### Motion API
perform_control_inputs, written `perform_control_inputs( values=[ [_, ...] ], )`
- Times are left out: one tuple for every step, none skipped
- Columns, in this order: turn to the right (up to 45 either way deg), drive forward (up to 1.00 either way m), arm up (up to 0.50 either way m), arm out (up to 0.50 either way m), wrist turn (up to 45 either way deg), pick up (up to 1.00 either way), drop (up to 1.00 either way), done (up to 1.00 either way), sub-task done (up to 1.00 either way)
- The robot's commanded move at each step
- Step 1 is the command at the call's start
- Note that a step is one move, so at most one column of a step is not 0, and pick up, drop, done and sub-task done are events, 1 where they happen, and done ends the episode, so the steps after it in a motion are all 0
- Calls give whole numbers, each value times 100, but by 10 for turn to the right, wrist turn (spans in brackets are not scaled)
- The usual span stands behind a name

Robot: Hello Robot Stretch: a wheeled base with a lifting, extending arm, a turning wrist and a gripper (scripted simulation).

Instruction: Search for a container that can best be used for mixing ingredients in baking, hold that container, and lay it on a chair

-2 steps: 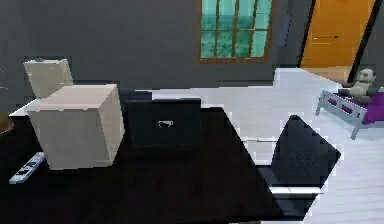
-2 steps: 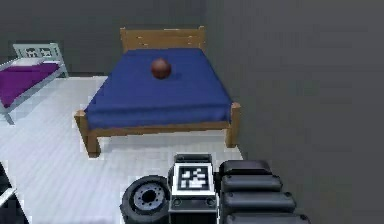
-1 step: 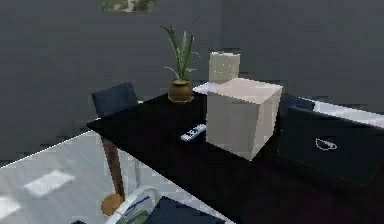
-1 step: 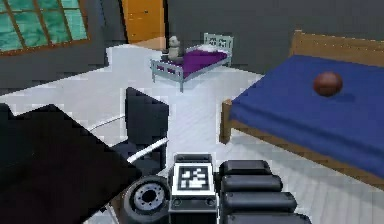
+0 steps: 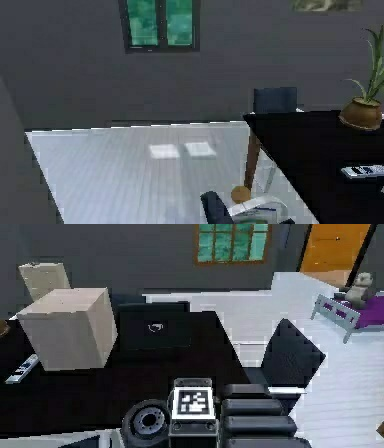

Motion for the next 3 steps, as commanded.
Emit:
perform_control_inputs(
  values=[
    [-450, 0, 0, 0, 0, 0, 0, 0, 0],
    [0, 0, 0, 34, 0, 0, 0, 0, 0],
    [0, 0, 0, 0, 450, 0, 0, 0, 0]
  ],
)
